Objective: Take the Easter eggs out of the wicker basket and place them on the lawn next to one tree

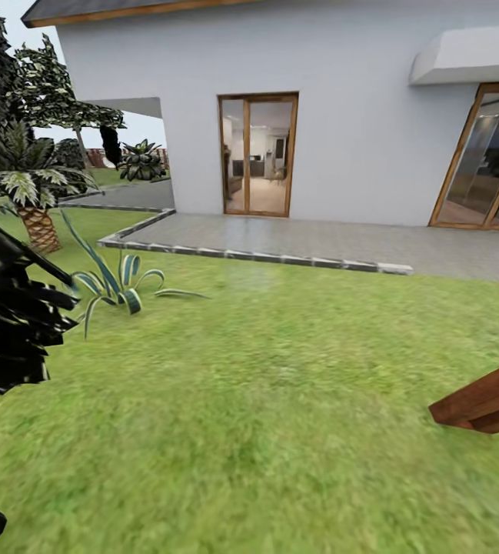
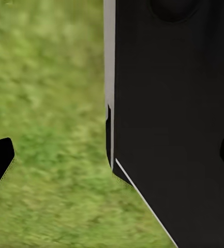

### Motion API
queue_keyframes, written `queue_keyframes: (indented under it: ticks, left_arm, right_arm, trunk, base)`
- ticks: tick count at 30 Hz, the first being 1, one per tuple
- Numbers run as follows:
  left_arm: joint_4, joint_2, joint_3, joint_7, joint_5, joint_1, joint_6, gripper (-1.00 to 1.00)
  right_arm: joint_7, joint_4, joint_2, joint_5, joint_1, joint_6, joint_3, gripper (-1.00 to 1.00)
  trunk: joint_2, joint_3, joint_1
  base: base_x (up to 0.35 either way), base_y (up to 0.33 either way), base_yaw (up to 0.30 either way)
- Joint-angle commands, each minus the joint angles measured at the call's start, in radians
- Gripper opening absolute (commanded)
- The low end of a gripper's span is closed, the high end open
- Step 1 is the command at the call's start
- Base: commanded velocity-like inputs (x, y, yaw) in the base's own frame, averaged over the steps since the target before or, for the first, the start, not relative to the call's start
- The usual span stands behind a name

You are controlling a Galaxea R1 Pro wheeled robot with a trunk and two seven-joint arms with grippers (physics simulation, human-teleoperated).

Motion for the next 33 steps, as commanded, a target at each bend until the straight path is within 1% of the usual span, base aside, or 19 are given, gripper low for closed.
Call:
queue_keyframes:
  ticks: [1,33]
  left_arm:
    - [-0.002,0.000,0.001,-0.001,0.000,0.001,0.001,1.00]
    - [-0.002,-0.001,0.001,-0.001,0.000,0.001,0.001,1.00]
  right_arm:
    - [-0.001,0.002,0.000,0.001,-0.001,0.000,0.002,1.00]
    - [-0.001,0.002,0.000,-0.010,-0.001,0.000,-0.004,1.00]
  trunk:
    - [0.000,-0.001,0.001]
    - [0.000,-0.001,0.001]
  base:
    - [0.335,0.000,0.000]
    - [0.335,0.000,0.000]
